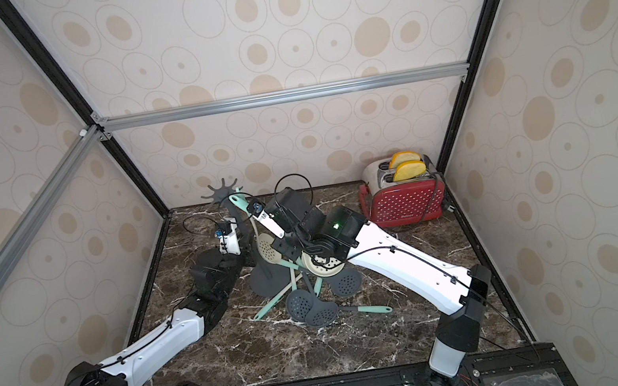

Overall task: Hang the skimmer on the kitchen utensil rack
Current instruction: Hang the skimmer on the rack.

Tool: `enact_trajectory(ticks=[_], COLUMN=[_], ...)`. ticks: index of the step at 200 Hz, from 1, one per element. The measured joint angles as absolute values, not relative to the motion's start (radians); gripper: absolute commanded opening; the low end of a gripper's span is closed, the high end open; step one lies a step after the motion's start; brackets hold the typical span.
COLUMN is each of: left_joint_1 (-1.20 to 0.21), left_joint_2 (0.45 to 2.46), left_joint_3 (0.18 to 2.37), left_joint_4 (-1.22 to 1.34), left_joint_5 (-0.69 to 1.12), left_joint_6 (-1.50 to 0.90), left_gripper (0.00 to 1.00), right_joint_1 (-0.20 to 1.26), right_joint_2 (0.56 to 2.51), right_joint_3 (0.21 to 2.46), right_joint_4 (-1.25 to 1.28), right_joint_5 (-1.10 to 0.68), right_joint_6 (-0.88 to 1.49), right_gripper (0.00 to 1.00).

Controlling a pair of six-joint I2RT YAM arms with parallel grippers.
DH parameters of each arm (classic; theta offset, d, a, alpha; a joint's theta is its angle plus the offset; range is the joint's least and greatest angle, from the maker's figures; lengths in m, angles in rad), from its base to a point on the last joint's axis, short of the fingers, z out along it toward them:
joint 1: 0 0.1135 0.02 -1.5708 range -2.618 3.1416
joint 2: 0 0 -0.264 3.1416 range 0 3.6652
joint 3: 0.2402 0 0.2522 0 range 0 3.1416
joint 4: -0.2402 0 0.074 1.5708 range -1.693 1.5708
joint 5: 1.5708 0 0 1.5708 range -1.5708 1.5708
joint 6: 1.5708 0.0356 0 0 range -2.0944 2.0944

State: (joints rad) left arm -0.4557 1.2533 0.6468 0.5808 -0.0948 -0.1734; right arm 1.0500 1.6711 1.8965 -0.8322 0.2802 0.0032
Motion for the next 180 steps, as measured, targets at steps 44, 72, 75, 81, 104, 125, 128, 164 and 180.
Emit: enact_trajectory(ticks=[44, 72, 75, 81, 104, 125, 128, 164, 180], left_joint_1=[-0.456, -0.456, -0.456, -0.456, -0.456, -0.456, -0.456, -0.456, -0.456], left_joint_2=[1.253, 1.253, 1.253, 1.253, 1.253, 1.253, 1.253, 1.252, 1.248], left_joint_3=[0.647, 0.647, 0.647, 0.647, 0.647, 0.647, 0.647, 0.647, 0.646], left_joint_4=[0.581, 0.579, 0.579, 0.579, 0.579, 0.579, 0.579, 0.579, 0.574], left_joint_5=[-0.097, -0.099, -0.099, -0.099, -0.099, -0.100, -0.100, -0.100, -0.101], left_joint_6=[-0.176, -0.176, -0.176, -0.176, -0.176, -0.176, -0.176, -0.180, -0.180], left_gripper=[0.00, 0.00, 0.00, 0.00, 0.00, 0.00, 0.00, 0.02, 0.22], right_joint_1=[1.054, 1.056, 1.056, 1.057, 1.058, 1.058, 1.058, 1.057, 1.057], right_joint_2=[1.694, 1.710, 1.712, 1.717, 1.731, 1.743, 1.746, 1.801, 1.817], right_joint_3=[1.930, 1.942, 1.944, 1.949, 1.959, 1.976, 1.981, 2.043, 2.049], right_joint_4=[-0.860, -0.873, -0.875, -0.879, -0.890, -0.900, -0.904, -0.931, -0.930], right_joint_5=[0.318, 0.345, 0.347, 0.349, 0.352, 0.350, 0.349, 0.337, 0.327], right_joint_6=[0.023, 0.039, 0.041, 0.044, 0.049, 0.051, 0.052, 0.059, 0.071], right_gripper=[0.00, 0.00, 0.00, 0.00, 0.00, 0.00, 0.00, 0.00, 0.00])
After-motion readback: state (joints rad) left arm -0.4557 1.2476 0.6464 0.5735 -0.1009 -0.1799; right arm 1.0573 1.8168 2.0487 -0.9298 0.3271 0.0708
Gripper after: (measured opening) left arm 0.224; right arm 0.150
